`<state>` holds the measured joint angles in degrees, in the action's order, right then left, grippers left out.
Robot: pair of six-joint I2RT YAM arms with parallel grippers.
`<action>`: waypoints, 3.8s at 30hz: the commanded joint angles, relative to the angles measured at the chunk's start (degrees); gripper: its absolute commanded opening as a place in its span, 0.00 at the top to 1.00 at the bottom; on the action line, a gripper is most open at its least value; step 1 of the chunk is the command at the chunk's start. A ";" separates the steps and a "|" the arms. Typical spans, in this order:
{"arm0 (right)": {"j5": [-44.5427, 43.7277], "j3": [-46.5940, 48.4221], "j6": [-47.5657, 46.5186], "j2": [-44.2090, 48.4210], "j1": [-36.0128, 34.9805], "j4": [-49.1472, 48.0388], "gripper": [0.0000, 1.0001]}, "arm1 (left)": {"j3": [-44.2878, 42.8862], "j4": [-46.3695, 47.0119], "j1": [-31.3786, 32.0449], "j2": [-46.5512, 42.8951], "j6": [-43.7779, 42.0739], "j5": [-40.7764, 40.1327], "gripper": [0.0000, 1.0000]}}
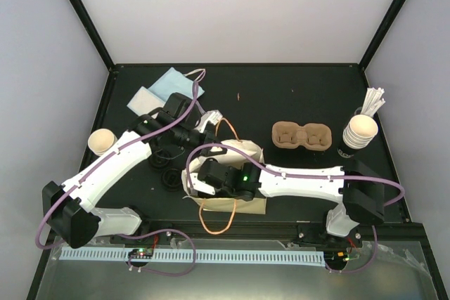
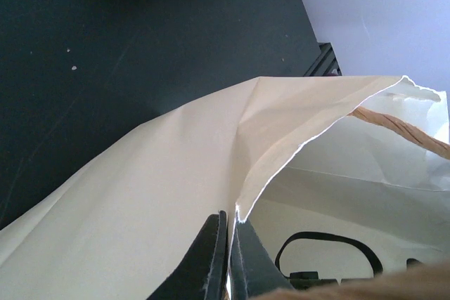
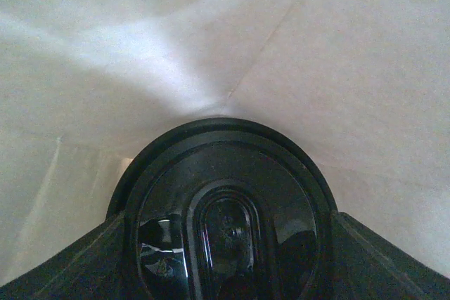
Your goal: Pack the takeout coffee
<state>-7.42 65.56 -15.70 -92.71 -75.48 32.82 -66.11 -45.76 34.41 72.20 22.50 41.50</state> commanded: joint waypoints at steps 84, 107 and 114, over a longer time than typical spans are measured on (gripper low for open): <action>-21.27 1.82 0.89 30.30 5.55 1.98 0.00 | -5.76 -0.08 -3.67 3.04 -1.07 -1.29 0.98; -44.92 2.53 29.30 40.36 24.22 7.19 0.00 | -16.68 8.72 -13.13 15.32 3.29 -5.54 0.98; -42.29 -1.68 32.51 41.57 26.08 8.79 0.00 | -21.94 8.83 -16.62 19.47 3.50 -11.47 0.98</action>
<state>-48.99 66.06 12.47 -51.55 -50.48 40.14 -83.09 -39.00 19.79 90.19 25.15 33.76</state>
